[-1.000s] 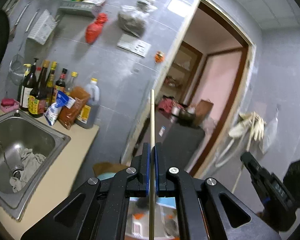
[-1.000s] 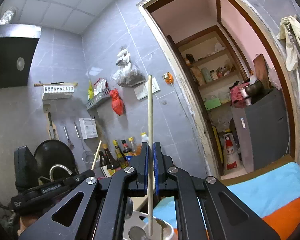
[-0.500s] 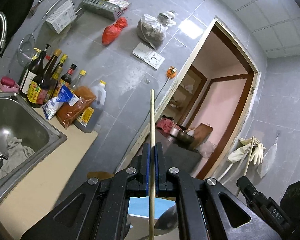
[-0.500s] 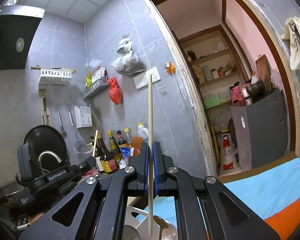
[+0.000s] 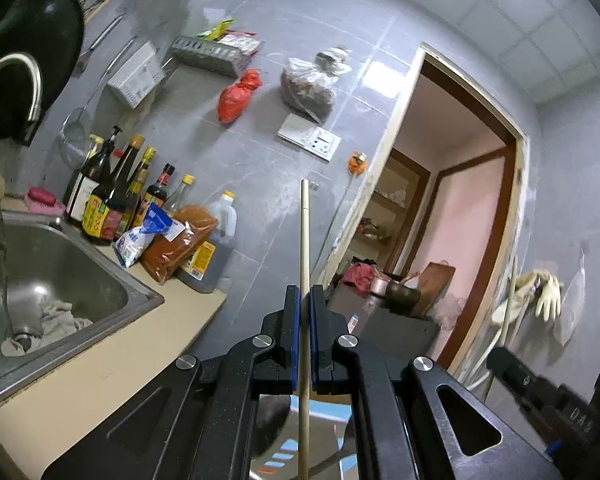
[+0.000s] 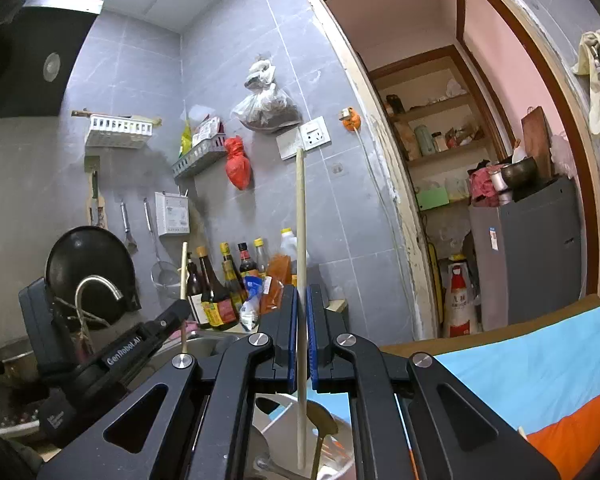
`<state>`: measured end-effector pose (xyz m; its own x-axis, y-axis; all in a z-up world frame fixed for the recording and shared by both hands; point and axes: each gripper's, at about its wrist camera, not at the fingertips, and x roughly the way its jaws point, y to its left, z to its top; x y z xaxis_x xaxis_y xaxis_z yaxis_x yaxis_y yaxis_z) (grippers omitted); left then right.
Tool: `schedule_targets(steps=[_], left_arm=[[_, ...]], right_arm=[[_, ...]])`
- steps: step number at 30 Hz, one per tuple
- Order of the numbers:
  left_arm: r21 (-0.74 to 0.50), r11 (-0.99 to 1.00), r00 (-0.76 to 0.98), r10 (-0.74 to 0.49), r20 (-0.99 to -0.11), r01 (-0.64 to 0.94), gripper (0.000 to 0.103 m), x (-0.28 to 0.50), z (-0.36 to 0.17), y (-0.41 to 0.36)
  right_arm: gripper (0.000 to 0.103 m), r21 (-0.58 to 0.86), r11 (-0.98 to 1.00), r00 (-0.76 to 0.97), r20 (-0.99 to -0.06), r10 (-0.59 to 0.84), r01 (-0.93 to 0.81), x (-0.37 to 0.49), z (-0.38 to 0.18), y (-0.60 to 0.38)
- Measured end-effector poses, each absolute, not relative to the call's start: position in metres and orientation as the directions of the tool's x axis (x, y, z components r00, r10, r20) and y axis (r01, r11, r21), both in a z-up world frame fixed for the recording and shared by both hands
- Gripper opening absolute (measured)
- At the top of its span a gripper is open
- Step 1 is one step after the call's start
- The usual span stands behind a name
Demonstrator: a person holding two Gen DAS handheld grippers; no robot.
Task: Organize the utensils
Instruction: 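Open both tools to drop the chopsticks into the caddy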
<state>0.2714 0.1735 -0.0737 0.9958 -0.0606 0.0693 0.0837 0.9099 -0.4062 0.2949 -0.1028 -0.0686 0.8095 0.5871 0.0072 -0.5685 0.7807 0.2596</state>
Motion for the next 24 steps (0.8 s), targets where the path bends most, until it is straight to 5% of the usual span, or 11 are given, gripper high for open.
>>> schedule_targets(steps=[16, 18, 20, 24], left_arm=[[-0.342, 0.932, 0.985, -0.154, -0.072, 0.121, 0.004, 0.250, -0.083, 0.162], [-0.344, 0.930, 0.980, -0.171, -0.099, 0.128, 0.010, 0.247, -0.080, 0.160], [-0.355, 0.927, 0.978, -0.175, -0.111, 0.126, 0.037, 0.241, -0.073, 0.158], [-0.356, 0.928, 0.979, -0.167, -0.120, 0.114, 0.055, 0.226, -0.051, 0.147]], right_arm=[[0.005, 0.225, 0.757, 0.760, -0.092, 0.644, -0.614, 0.291, -0.078, -0.104], [0.007, 0.241, 0.751, 0.753, -0.104, 0.650, -0.615, 0.290, -0.077, -0.107], [0.010, 0.262, 0.749, 0.752, -0.108, 0.650, -0.609, 0.288, -0.073, -0.113], [0.040, 0.286, 0.744, 0.753, -0.101, 0.650, -0.604, 0.281, -0.060, -0.127]])
